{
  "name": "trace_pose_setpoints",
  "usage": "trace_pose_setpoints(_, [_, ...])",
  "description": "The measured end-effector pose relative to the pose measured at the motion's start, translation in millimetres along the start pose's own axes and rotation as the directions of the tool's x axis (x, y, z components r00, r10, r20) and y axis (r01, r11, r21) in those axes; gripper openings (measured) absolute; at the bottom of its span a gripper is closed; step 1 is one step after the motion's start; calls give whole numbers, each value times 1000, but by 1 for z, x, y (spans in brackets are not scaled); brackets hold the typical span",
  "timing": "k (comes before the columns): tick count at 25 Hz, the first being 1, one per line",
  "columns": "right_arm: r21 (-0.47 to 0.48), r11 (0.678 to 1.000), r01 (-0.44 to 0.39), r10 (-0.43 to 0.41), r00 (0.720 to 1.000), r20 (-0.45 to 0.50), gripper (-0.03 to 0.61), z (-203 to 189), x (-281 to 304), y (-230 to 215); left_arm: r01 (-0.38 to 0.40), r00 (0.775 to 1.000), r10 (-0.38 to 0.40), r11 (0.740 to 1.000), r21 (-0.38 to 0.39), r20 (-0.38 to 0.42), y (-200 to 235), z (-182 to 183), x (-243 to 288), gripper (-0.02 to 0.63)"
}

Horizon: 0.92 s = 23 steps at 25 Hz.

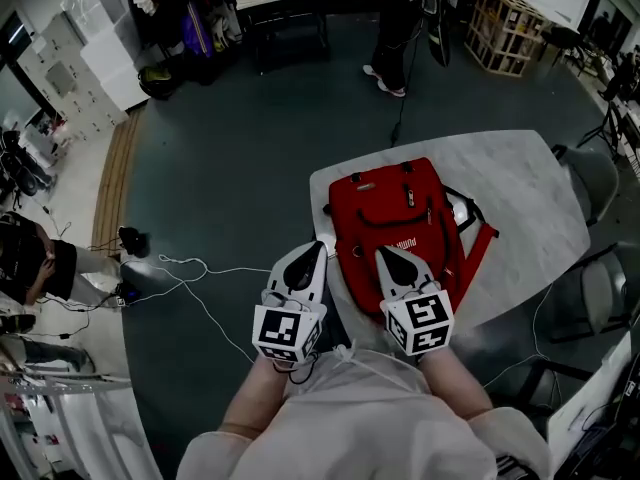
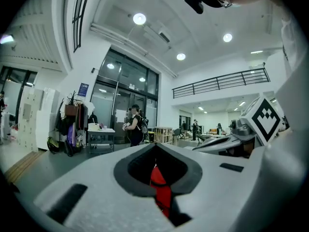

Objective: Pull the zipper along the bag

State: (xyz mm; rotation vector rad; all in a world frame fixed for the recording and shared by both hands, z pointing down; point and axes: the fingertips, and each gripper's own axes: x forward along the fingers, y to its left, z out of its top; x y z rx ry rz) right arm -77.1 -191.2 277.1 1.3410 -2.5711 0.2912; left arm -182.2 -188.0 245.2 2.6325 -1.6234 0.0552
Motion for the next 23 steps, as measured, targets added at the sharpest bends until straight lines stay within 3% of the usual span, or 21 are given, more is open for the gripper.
trace_pose_setpoints(6, [-34, 999, 25, -23, 999, 43, 26, 10, -3, -3, -11, 1000, 11, 999, 44, -14, -4, 1, 5, 20])
trace_pose_setpoints(12, [40, 998, -51, 48, 997, 55, 26, 9, -3, 4, -9, 999, 7, 999, -44, -46, -5, -6, 6, 20])
trace_pose_setpoints(23, [3, 1000, -2, 2, 999, 54, 26, 7, -9, -2, -14, 995, 9, 999, -50, -95, -10, -17, 9, 20])
